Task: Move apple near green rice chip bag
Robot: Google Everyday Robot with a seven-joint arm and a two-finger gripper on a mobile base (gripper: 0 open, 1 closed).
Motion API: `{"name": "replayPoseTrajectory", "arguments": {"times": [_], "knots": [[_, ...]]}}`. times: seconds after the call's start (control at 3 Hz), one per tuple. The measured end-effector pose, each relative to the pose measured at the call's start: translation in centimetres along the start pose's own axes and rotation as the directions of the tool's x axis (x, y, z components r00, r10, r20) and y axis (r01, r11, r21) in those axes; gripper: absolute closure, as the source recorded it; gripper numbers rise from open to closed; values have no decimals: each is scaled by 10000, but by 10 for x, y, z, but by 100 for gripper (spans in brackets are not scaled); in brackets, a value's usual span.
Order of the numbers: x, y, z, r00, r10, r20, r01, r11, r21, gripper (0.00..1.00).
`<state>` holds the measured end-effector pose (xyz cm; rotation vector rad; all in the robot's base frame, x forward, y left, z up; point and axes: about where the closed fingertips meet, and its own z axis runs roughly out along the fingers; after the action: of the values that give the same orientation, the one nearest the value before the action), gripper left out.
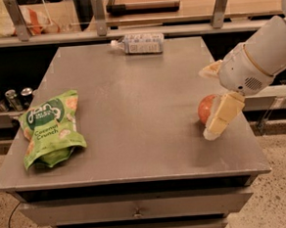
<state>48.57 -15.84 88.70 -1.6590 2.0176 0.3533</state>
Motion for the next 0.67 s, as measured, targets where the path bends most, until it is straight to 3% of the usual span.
{"name": "replayPoseTrajectory", "arguments": {"times": [0.67], "knots": [[22, -12, 6, 9991, 383, -174, -381, 9992, 118, 0]]}}
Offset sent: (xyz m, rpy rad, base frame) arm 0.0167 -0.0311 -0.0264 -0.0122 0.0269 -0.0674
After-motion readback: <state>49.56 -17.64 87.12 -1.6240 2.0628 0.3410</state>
